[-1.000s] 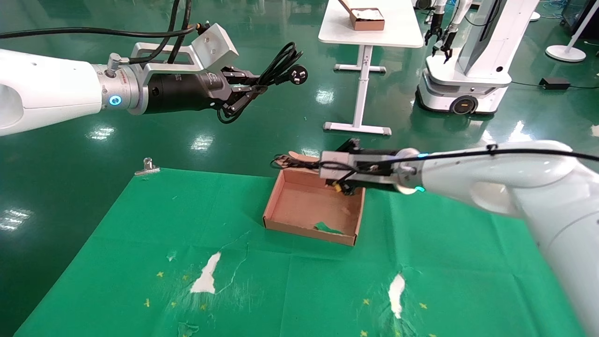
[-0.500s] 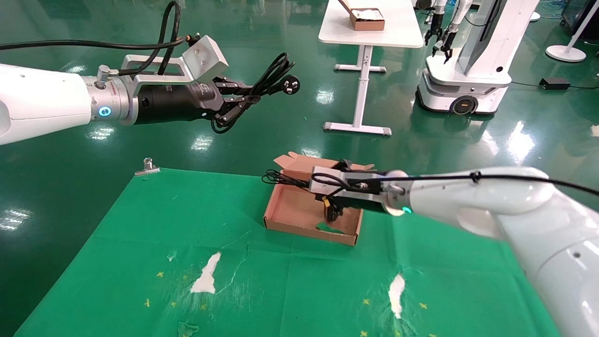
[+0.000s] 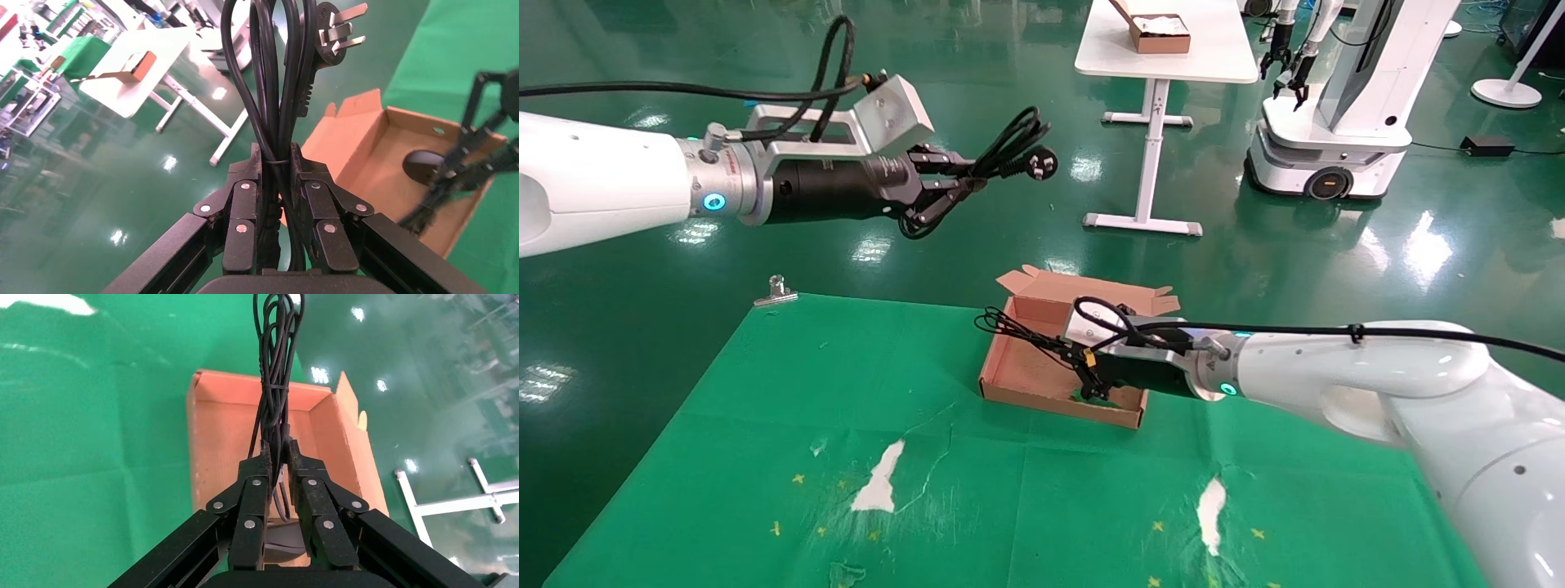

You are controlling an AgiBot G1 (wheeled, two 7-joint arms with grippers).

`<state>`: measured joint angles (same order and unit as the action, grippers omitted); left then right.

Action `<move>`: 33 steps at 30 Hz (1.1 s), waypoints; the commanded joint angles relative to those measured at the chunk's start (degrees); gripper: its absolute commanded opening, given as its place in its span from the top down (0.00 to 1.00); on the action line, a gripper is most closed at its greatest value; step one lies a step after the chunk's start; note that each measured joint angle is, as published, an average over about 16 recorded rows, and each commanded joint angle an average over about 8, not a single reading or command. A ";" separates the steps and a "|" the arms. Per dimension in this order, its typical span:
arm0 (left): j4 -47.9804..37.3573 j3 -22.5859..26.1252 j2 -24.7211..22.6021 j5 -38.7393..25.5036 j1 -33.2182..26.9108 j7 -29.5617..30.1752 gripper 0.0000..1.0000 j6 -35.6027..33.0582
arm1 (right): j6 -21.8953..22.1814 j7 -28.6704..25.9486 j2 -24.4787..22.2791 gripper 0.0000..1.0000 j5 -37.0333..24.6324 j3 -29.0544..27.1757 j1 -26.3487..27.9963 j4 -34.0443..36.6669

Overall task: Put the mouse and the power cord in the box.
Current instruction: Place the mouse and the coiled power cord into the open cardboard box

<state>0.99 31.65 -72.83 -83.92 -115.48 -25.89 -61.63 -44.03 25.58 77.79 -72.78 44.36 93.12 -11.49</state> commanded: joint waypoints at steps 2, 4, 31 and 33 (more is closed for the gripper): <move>-0.10 0.33 -0.28 -0.47 0.17 -0.15 1.00 0.05 | 1.16 -0.63 -0.10 0.00 1.02 0.05 0.01 0.62; -0.13 0.46 -0.45 -0.66 0.22 -0.21 1.00 0.10 | 2.62 -0.81 -0.16 0.00 1.82 -0.22 0.04 1.26; 18.80 10.54 -5.97 1.77 17.84 20.83 1.00 8.67 | -2.97 12.98 -11.57 0.00 -4.14 3.85 22.79 7.23; 21.02 12.79 -6.00 2.00 18.01 23.25 0.99 11.07 | -3.43 13.23 -11.48 0.00 -4.12 3.85 23.03 7.70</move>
<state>21.37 44.20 -78.83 -82.10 -97.61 -3.65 -50.86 -47.02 38.76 66.26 -76.89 48.19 116.09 -3.96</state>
